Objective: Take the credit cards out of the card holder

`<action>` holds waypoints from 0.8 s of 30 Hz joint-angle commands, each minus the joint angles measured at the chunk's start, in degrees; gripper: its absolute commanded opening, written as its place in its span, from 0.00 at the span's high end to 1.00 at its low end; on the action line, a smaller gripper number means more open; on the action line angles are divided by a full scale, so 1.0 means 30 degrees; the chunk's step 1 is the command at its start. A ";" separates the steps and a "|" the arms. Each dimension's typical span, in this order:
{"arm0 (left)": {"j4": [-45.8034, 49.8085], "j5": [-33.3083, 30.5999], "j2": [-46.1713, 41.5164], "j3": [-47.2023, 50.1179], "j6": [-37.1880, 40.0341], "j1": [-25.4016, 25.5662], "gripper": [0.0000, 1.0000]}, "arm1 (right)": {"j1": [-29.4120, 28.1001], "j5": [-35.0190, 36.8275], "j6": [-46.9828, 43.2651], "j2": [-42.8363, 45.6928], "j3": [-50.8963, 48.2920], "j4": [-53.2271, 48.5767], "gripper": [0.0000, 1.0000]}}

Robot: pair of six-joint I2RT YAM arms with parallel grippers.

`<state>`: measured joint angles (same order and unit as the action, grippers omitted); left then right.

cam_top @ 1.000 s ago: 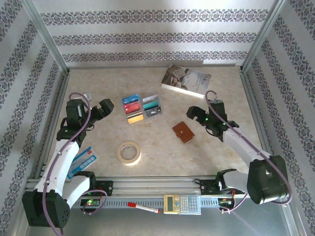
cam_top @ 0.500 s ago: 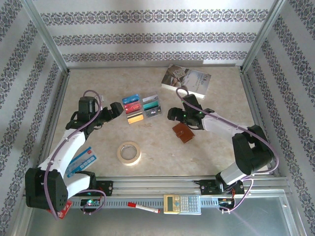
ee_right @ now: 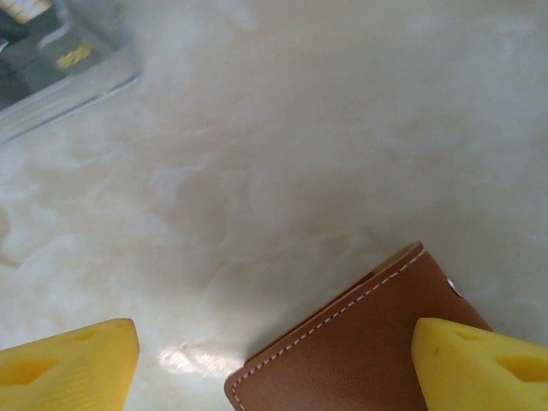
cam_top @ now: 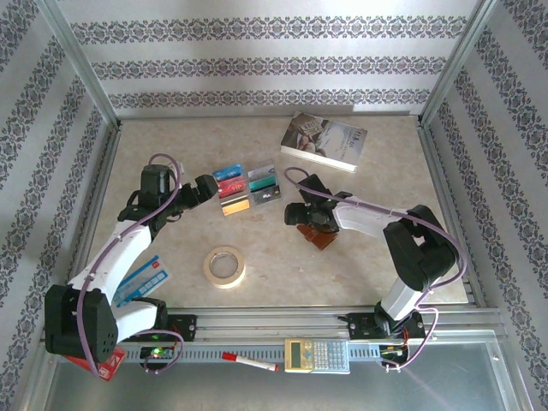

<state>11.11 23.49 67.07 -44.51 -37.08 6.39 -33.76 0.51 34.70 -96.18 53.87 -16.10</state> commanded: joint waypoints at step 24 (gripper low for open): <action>-0.0506 -0.1473 0.8525 -0.5943 -0.0409 0.9287 0.26 | -0.1660 0.0040 0.5116 0.8274 -0.6009 -0.3835 0.63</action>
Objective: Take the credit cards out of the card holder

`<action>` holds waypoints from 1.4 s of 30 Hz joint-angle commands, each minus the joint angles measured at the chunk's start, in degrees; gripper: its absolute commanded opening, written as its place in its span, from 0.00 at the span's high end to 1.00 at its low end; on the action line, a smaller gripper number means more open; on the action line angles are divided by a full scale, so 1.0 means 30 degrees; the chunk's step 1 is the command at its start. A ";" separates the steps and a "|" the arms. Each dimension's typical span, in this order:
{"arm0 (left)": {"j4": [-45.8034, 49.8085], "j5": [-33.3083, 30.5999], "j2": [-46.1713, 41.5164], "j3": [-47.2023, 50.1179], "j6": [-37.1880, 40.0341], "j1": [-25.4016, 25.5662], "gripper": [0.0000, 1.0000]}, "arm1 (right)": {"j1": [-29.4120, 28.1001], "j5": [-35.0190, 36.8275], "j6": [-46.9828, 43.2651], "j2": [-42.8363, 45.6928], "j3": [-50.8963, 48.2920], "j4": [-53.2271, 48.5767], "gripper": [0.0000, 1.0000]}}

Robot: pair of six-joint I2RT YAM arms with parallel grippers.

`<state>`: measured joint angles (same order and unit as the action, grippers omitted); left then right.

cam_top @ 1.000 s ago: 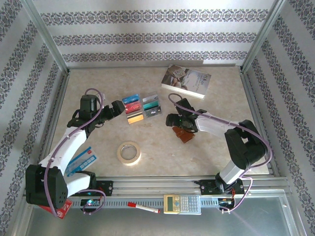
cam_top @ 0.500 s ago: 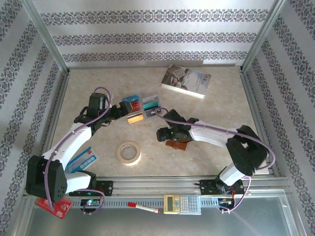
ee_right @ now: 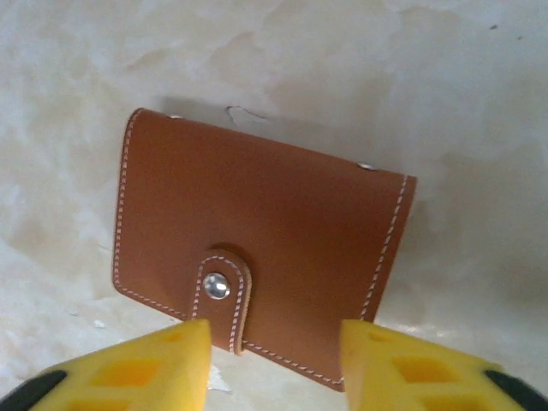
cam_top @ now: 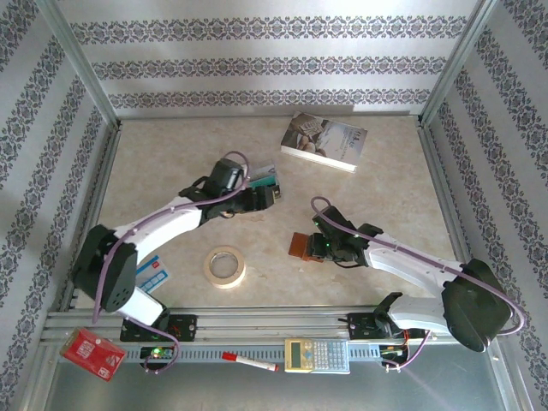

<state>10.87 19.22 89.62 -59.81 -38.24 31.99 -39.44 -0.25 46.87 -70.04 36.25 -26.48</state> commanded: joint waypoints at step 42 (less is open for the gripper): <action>-0.3559 0.2293 0.5770 -0.0123 -0.4218 0.3458 0.65 | 0.5039 -0.3446 -0.2178 -0.2060 0.1275 0.3635 0.83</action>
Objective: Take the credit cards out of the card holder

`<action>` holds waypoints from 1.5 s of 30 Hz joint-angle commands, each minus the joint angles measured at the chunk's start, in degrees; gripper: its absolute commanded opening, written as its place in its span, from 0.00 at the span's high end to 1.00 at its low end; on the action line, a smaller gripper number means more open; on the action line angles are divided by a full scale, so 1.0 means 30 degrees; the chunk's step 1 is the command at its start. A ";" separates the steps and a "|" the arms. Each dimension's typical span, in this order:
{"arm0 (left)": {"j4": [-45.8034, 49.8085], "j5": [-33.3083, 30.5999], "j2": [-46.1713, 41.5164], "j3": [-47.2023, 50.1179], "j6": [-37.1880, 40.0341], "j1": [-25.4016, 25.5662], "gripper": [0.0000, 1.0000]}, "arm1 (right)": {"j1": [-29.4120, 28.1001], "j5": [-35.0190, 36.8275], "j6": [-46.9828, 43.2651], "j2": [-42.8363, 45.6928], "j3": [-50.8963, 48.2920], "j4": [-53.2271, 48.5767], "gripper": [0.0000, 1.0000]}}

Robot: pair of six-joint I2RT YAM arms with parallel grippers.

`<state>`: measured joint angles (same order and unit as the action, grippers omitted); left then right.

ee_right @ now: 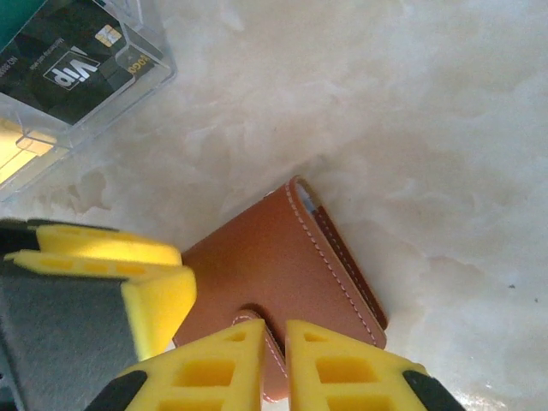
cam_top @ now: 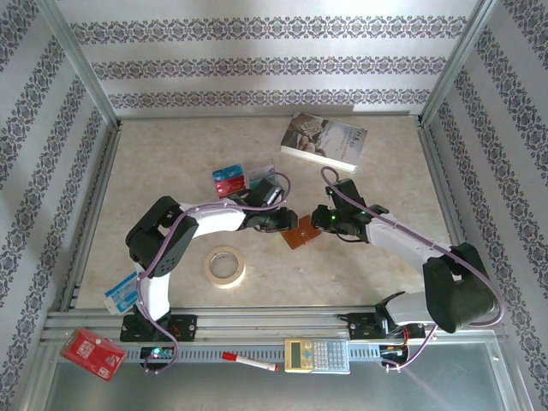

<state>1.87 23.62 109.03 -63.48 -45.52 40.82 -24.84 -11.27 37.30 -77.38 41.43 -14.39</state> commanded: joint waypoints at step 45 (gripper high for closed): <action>-0.0771 0.3700 -0.0438 0.0509 -0.0834 -0.0481 0.61 | -0.1352 0.0277 0.2215 -0.3791 -0.0917 0.0674 0.86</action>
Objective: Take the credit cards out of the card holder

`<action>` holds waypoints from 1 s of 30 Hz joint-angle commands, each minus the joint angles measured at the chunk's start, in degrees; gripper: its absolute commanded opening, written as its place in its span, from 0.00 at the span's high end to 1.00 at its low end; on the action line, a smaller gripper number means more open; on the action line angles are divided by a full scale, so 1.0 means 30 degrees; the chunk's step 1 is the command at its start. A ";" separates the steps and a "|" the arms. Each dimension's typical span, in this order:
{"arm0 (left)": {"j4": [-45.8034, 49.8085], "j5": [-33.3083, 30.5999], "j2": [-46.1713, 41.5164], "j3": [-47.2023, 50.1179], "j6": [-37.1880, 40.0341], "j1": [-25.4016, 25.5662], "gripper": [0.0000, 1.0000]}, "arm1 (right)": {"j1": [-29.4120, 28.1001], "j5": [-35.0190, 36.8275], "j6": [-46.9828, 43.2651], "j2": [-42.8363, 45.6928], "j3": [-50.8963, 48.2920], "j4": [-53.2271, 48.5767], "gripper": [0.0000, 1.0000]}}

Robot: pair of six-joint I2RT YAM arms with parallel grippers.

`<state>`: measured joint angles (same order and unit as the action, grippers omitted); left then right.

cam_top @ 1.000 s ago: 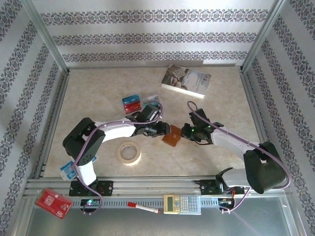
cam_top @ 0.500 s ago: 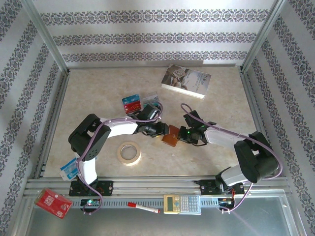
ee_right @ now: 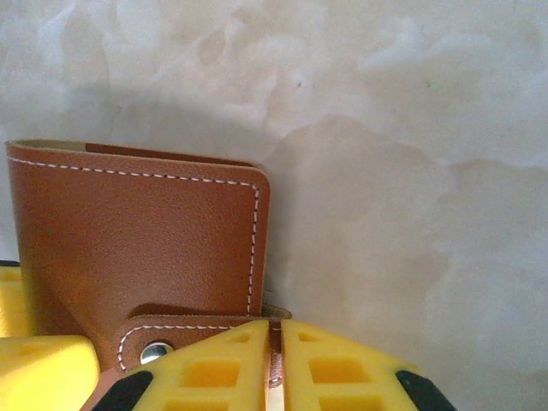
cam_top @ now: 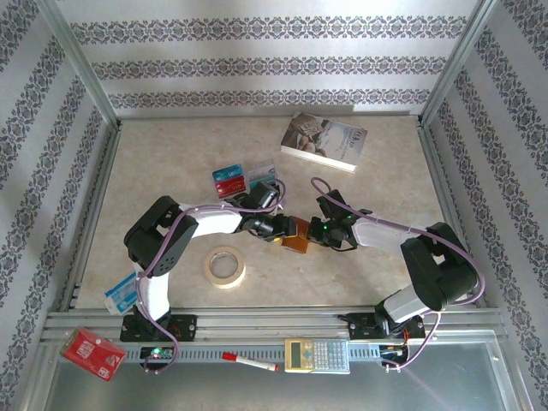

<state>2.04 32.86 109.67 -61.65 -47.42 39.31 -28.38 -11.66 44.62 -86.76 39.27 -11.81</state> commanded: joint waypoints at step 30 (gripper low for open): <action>-0.3629 -0.1544 -0.3253 0.2047 0.0164 -0.0506 1.00 | 0.0427 -0.2367 -0.0547 0.3407 -0.0153 0.2683 0.56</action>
<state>-5.80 28.82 101.56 -55.75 -48.23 38.24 -26.13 -15.62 42.54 -75.22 36.93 -6.31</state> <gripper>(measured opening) 0.115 0.435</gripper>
